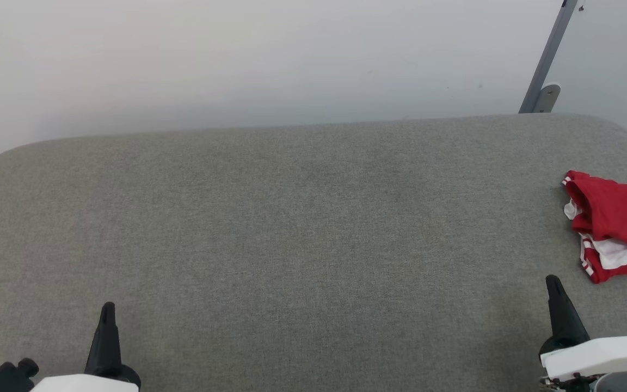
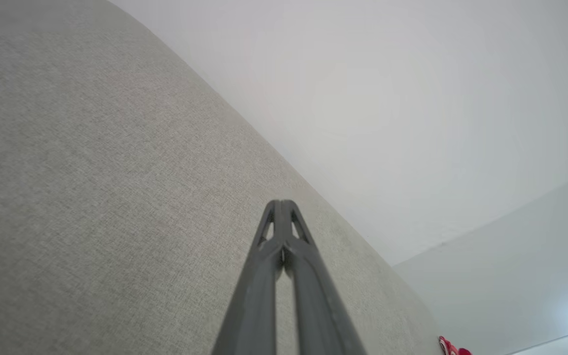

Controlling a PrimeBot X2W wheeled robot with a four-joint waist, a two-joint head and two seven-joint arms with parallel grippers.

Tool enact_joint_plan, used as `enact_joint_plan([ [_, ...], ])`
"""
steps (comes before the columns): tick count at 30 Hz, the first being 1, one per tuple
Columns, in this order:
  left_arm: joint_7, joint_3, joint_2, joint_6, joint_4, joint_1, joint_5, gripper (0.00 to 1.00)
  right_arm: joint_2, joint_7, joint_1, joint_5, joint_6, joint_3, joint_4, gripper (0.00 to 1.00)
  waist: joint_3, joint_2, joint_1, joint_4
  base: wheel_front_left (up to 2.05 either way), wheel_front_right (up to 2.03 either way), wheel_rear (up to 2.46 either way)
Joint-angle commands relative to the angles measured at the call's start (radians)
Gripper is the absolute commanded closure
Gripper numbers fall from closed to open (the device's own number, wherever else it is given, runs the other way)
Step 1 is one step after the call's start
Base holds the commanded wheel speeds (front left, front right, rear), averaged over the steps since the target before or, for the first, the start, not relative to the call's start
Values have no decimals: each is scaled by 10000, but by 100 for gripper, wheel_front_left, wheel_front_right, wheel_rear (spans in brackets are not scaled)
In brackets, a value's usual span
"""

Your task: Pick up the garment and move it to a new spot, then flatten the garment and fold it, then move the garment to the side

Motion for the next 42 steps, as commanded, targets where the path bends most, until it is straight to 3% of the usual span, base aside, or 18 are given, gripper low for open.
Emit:
enact_joint_plan([
  [1, 101, -7, 41, -11, -51, -332, -449, 100, 12, 120, -278, 415, 1, -63, -153, 100, 3, -1, 0, 1, 0, 0, 0],
  [42, 1226, -90, -64, -21, 495, -1283, -4359, 100, 387, 1250, -797, 4290, 1, -315, -136, 100, 64, -1, 0, 23, 0, 0, 0],
])
